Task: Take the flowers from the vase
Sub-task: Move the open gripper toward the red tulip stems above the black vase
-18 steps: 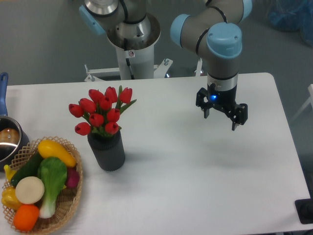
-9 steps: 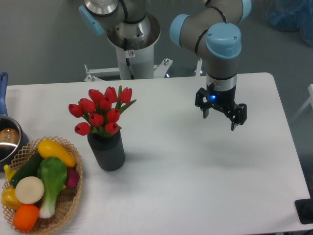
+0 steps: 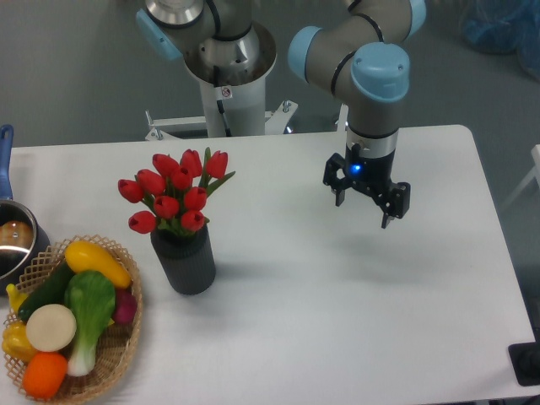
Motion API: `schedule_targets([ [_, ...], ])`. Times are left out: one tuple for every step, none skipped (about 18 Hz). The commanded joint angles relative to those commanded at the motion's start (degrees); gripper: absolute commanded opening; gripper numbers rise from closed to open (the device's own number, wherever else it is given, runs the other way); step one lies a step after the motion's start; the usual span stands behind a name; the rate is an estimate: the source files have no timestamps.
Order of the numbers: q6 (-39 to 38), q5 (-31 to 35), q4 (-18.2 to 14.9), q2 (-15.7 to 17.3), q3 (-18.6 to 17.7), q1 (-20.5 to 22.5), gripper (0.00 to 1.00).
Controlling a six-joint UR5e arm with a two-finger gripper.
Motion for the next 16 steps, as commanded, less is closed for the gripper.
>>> schedule_targets([
  [0.0,-0.8,-0.1,0.1,-0.4,-0.1,1.00],
  [0.0,-3.1,-0.1,0.2,-0.9,-0.1,1.00],
  [0.0,-6.8,-0.1,0.2,-1.1,-0.1,1.00],
  [0.0,-11.2,-0.1,0.2,-1.3,0.0,1.00],
  [0.2,-15.3,-0.1,0.2,-1.6,0.3,1.00],
  [0.3,-18.9,-0.1,0.3,-1.7,0.4,1.00],
  [0.4,-21.1,-0.2,0.4,-1.7,0.5,1.00],
  [0.4,-22.1,-0.2,0.6,-2.0,0.4,1.00],
  [0.4,-22.4,-0.2,1.0,-2.4,0.4,1.00],
  [0.4,-23.2,-0.1,1.3,-3.0,0.3,1.00],
  [0.4,-25.0,-0.1,1.4,-3.4,0.2,1.00],
  [0.4,-27.4,-0.1,1.8,-3.7,0.1,1.00],
  [0.4,-29.6,-0.1,2.3,-4.3,0.0,1.00],
  [0.4,-31.7,-0.1,2.5,-4.7,0.0,1.00],
  [0.4,-32.9,-0.1,2.7,-4.7,-0.1,1.00],
  [0.4,-33.7,-0.1,3.1,-4.7,-0.1,1.00],
])
